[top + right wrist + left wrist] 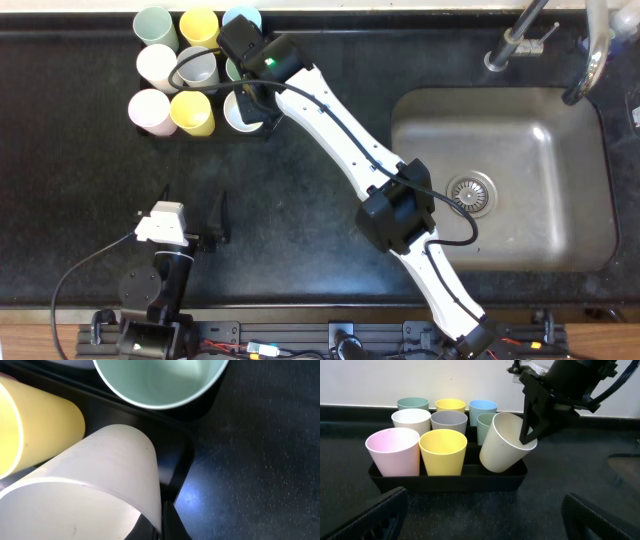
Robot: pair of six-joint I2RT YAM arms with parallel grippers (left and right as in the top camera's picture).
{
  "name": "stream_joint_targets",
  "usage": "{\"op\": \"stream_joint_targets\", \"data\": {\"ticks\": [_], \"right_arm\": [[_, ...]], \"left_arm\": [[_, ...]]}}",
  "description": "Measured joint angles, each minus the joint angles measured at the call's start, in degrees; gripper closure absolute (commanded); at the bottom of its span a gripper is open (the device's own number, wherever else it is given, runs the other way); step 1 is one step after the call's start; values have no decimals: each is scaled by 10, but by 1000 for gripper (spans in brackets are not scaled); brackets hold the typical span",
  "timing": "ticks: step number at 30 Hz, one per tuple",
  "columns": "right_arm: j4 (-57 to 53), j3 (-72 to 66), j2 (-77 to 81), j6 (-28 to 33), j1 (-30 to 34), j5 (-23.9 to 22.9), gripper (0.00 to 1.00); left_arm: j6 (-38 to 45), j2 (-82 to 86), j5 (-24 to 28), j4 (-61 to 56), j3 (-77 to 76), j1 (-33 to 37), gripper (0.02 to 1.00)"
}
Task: Store Cups
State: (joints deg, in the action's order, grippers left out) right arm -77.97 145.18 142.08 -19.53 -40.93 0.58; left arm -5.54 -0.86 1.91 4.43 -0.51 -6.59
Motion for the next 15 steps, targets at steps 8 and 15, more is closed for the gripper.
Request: {"op": "stream_joint_targets", "data": {"ticks": [8, 15], "right_arm": [[4, -7, 0, 0, 0, 0, 956], [5, -14, 0, -1, 0, 0, 956]], "left_arm": [[0, 0, 0, 0, 0, 0, 18], [0, 0, 0, 0, 0, 0, 18]]}}
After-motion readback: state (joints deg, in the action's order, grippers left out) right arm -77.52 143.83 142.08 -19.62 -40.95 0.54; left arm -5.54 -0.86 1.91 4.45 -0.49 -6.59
